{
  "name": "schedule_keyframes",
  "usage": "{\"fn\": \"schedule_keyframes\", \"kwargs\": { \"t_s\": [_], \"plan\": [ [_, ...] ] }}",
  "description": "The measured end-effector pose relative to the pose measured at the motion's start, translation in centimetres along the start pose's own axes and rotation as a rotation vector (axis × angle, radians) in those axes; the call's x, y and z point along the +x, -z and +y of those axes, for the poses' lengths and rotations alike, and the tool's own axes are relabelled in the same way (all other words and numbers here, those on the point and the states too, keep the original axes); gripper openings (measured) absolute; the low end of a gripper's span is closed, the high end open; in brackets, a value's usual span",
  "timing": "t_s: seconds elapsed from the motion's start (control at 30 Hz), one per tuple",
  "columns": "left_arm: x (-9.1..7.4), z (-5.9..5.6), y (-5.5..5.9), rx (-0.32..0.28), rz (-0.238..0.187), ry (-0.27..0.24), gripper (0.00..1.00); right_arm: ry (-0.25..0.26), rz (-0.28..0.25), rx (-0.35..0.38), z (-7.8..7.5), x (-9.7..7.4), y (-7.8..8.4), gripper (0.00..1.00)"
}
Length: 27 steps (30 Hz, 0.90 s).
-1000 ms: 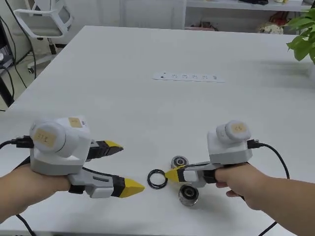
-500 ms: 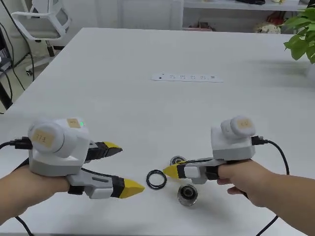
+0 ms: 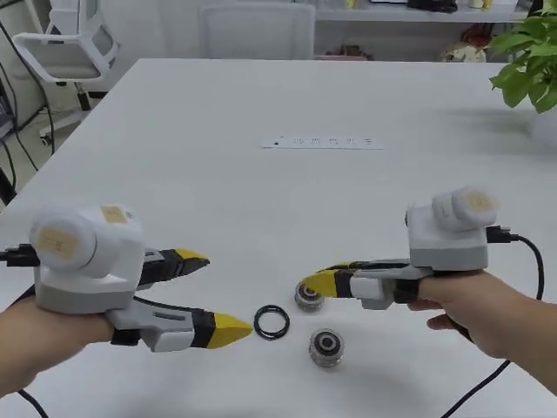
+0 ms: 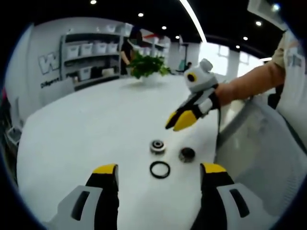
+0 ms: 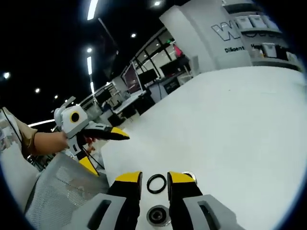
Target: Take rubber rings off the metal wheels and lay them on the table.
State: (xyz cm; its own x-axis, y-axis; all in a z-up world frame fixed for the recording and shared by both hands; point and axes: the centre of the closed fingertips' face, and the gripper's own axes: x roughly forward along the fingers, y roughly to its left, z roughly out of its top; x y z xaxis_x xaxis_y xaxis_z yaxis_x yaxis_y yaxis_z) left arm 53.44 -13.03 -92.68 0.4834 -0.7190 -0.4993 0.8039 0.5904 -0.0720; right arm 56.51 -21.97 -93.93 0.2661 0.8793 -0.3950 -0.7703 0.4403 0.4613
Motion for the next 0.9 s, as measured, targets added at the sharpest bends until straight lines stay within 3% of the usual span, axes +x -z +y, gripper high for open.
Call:
{"fn": "schedule_keyframes", "kwargs": {
  "t_s": [0.13, 0.33, 0.53, 0.9],
  "plan": [
    [-0.4, -0.4, -0.5, 0.011, -0.006, -0.004, 0.7, 0.003, -0.018, -0.039, 1.0, -1.3, -0.3, 0.23],
    [-0.9, -1.4, -1.2, 0.031, -0.021, 0.001, 0.71, 0.022, -0.047, -0.096, 1.3, -3.1, -0.8, 0.3],
    [-1.5, -1.3, -1.2, 0.028, -0.027, -0.011, 0.72, 0.061, -0.046, -0.19, 1.5, -4.8, -0.5, 0.4],
    [-2.2, -1.5, -0.9, 0.004, -0.039, -0.025, 0.74, 0.129, -0.032, -0.261, 1.3, -7.5, 0.9, 0.54]
  ]
}}
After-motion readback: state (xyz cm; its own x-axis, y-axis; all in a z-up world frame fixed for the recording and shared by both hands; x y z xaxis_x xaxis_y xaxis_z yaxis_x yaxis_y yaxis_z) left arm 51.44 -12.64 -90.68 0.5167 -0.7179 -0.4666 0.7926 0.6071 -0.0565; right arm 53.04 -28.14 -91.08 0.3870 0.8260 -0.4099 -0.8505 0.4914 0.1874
